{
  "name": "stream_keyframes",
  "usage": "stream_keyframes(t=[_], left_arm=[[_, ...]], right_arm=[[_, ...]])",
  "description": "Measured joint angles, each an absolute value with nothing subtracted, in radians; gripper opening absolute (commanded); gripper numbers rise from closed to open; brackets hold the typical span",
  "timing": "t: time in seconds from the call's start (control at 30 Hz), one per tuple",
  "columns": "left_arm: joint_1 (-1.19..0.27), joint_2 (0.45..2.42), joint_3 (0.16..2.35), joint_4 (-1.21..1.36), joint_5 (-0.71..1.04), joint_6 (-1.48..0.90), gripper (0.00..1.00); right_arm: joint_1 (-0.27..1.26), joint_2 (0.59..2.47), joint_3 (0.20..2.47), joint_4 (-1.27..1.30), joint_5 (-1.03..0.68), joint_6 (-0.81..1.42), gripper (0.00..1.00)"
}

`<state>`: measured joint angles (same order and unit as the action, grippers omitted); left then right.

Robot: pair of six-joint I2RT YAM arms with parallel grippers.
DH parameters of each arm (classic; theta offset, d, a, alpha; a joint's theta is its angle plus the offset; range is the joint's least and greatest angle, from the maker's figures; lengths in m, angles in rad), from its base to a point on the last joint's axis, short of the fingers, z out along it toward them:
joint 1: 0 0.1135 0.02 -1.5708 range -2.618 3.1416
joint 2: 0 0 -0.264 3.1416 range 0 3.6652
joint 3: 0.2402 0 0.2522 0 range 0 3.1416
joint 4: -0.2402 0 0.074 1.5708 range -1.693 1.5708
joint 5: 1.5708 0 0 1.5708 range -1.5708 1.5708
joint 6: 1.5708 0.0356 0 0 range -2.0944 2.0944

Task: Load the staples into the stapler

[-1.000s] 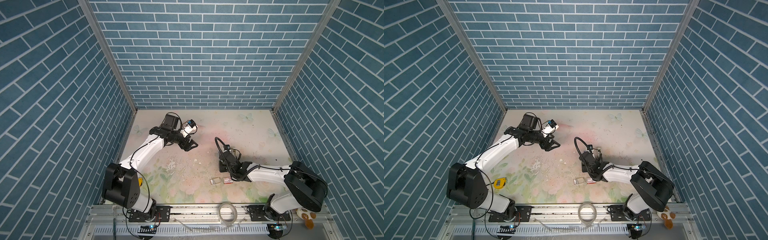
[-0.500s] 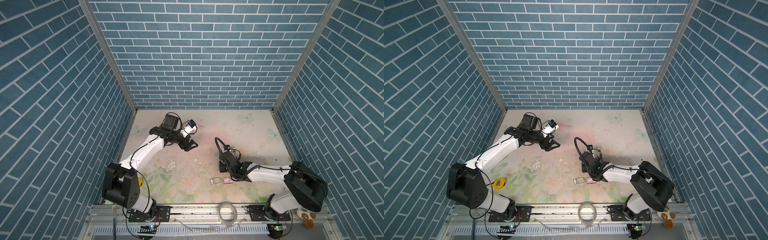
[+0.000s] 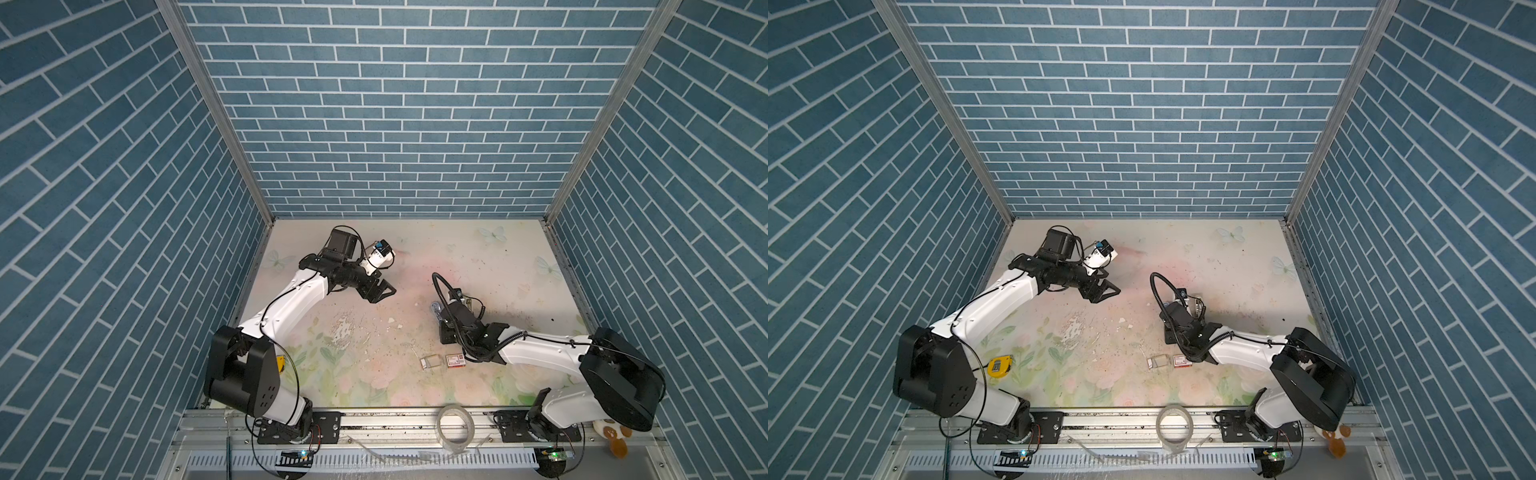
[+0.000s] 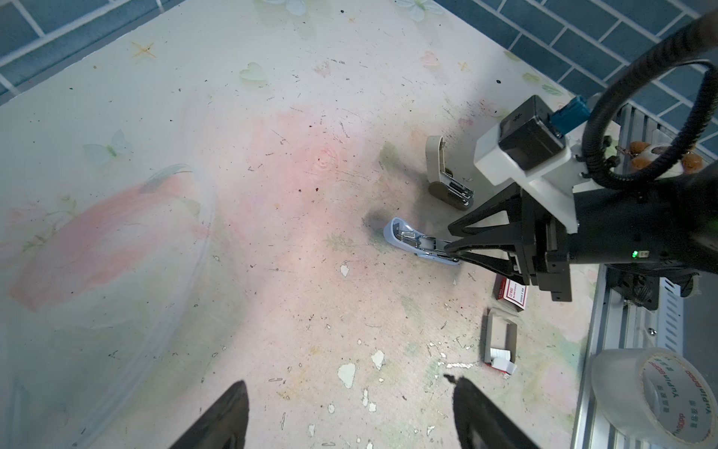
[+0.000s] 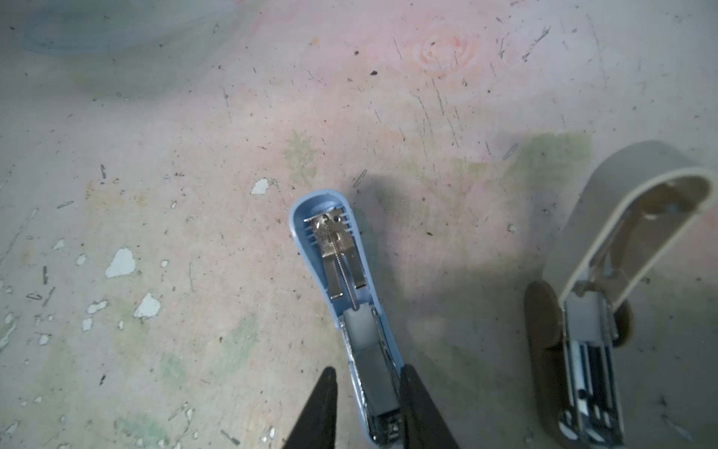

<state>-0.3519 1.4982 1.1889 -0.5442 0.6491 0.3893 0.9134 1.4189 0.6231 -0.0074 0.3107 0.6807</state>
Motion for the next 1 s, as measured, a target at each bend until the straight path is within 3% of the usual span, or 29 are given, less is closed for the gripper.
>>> stream_keyframes(t=[0.43,1.0], left_arm=[[-0.352,1.498,1.189,-0.544,0.653,0.389,0.84],[-0.352,1.498,1.189,-0.544,0.656,0.389,0.84]], right_arm=[[0.858,1.488,0.787,-0.142,0.287,0.68,0.34],[0.844,1.551,0.794,-0.201,0.253,0.68,0.34]])
